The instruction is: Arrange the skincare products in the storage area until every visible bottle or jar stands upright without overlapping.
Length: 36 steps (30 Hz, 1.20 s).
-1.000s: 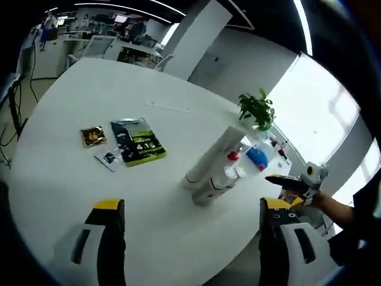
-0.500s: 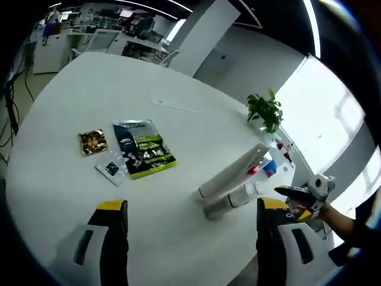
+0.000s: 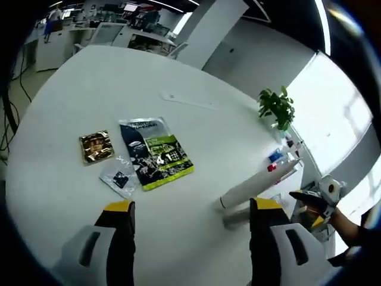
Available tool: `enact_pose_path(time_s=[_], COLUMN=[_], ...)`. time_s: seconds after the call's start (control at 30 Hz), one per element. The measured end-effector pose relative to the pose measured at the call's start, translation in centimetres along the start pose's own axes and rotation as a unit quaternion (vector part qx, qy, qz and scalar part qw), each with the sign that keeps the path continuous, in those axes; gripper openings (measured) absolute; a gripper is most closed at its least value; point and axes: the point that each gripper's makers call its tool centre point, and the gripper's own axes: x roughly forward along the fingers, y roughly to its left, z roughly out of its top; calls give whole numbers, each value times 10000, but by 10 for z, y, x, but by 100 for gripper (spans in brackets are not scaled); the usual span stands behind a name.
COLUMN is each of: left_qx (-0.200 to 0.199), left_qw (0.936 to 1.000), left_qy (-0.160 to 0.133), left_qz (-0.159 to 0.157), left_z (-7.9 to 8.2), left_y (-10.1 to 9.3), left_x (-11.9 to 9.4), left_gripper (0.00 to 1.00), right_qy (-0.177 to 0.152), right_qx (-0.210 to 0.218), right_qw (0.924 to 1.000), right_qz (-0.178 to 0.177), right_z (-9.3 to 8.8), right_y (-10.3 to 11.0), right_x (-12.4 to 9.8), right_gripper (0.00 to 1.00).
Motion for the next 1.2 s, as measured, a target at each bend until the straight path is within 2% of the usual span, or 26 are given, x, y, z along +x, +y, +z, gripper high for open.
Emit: enact_pose_path(time_s=[0.17, 0.27, 0.53, 0.77, 1.03, 1.2], left_qx=[-60, -255, -308, -417, -248, -160], left_qw=[9999, 9996, 9993, 9989, 9989, 9984], left_qy=[118, 48, 69, -36, -28, -66], left_qz=[107, 144, 205, 227, 393, 547], left_z=[-1, 4, 11, 24, 32, 36], left_y=[10, 17, 27, 35, 38, 43], left_x=[10, 14, 27, 37, 57, 66], left_gripper=[67, 65, 63, 63, 59, 56], right_qy=[29, 32, 80, 52, 184, 176], right_qx=[25, 53, 76, 100, 155, 183], right_qw=[10000, 10000, 9999, 9999, 9997, 9996], right_qz=[-15, -24, -63, -102, -98, -141], right_z=[-1, -2, -2, 0, -8, -7], right_y=[-3, -5, -9, -12, -11, -15], right_x=[2, 2, 6, 7, 8, 7], right_gripper=[96, 96, 96, 95, 95, 95])
